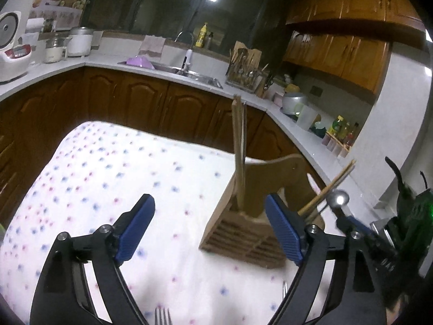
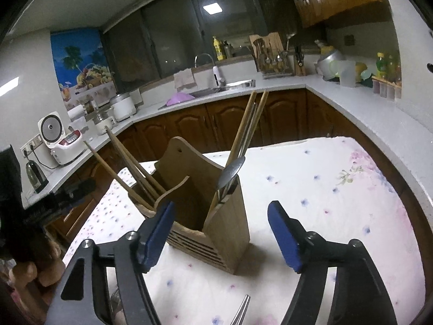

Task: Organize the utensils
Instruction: 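Open the left tool while the right tool opens, releasing both utensils into the holder, then pull both open tools back away from the holder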

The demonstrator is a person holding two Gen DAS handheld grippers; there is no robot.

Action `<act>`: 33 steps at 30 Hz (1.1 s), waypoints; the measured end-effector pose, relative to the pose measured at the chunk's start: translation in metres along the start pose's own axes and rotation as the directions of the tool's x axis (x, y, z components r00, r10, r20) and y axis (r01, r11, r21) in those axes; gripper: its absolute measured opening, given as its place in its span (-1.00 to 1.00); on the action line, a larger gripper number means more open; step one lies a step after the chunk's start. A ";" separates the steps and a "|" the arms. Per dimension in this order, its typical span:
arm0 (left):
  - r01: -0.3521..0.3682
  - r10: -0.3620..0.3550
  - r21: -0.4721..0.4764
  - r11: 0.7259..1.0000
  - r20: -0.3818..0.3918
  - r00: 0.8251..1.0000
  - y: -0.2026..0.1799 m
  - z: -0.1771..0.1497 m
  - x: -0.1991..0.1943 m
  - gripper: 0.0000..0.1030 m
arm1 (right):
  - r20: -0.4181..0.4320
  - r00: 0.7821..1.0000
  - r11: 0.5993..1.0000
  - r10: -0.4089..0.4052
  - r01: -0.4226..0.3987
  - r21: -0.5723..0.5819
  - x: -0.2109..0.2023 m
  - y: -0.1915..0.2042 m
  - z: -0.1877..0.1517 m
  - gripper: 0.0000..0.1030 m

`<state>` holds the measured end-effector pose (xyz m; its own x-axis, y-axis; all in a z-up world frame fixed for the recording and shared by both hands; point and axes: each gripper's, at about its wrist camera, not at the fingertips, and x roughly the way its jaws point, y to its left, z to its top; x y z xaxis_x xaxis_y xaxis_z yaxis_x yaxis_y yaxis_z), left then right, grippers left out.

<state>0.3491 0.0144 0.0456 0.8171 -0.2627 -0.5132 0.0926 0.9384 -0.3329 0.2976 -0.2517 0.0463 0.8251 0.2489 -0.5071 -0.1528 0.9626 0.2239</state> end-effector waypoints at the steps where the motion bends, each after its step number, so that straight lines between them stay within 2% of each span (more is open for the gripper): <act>1: -0.003 0.003 -0.001 1.000 -0.004 1.000 0.002 -0.005 -0.004 0.70 | 0.003 1.000 1.000 0.001 -0.001 -0.001 -0.003 0.001 -0.001 0.44; 11: -0.013 0.013 -0.002 1.000 -0.027 1.000 0.012 -0.047 -0.054 0.71 | 0.022 0.999 1.000 0.029 -0.029 0.007 -0.045 0.009 -0.021 0.45; 15: -0.015 0.015 0.008 1.000 -0.040 0.999 0.011 -0.063 -0.076 0.76 | 0.036 0.999 0.999 0.040 -0.041 0.010 -0.066 0.015 -0.032 0.51; 25: -0.044 0.045 0.065 0.997 -0.011 0.999 0.000 -0.101 -0.138 0.82 | 0.080 0.995 0.999 0.052 -0.052 0.003 -0.126 0.031 -0.067 0.61; 33: -0.068 0.067 0.076 0.995 0.021 0.998 0.002 -0.132 -0.171 0.82 | 0.116 0.993 1.000 0.019 -0.019 -0.003 -0.163 0.041 -0.105 0.72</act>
<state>0.1344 0.0314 0.0285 0.8331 -0.1944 -0.5178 0.0793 0.9685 -0.2360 0.1000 -0.2420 0.0509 0.8794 0.2535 -0.4030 -0.1704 0.9580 0.2307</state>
